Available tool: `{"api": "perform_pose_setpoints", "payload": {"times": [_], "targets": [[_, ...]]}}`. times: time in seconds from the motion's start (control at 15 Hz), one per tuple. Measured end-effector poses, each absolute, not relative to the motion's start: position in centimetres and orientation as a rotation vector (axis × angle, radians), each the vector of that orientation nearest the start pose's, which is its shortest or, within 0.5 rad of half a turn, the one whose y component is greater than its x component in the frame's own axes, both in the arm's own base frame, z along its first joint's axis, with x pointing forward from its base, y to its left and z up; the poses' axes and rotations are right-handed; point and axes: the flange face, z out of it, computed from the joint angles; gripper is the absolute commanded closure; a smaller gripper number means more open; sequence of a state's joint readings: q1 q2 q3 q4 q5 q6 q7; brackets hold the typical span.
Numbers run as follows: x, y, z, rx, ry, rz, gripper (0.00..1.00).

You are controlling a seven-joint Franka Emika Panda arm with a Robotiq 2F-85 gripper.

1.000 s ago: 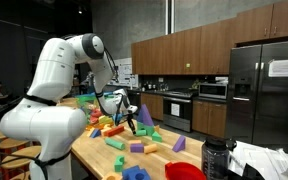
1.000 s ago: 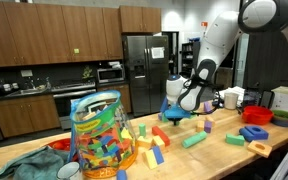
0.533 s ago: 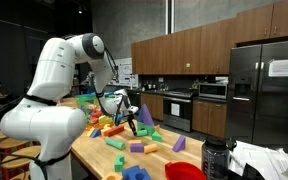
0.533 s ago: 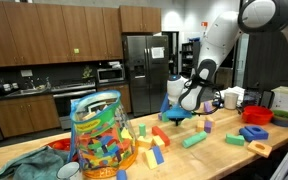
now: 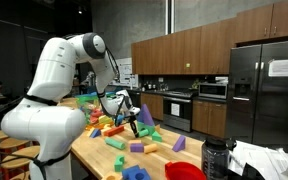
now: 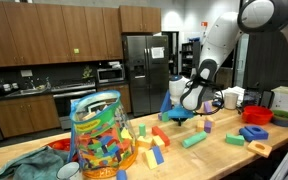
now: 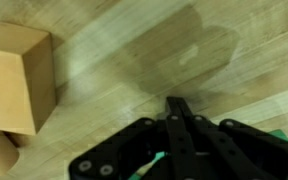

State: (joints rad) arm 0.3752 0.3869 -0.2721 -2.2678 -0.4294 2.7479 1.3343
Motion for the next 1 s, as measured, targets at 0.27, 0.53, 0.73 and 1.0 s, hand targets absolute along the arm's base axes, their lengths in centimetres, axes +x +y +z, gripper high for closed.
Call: {"api": "perform_pose_setpoints", "payload": {"times": [0.27,0.53,0.73,1.0], "targets": [[53.89,6.7,20.0,-3.012,1.31,-0.403,0.74],[53.9,6.7,20.01,-3.011,1.31,-0.403,0.74],[53.91,6.71,20.01,-3.011,1.31,-0.403,0.74],[53.91,6.72,20.02,-3.011,1.31,-0.404,0.74]]}}
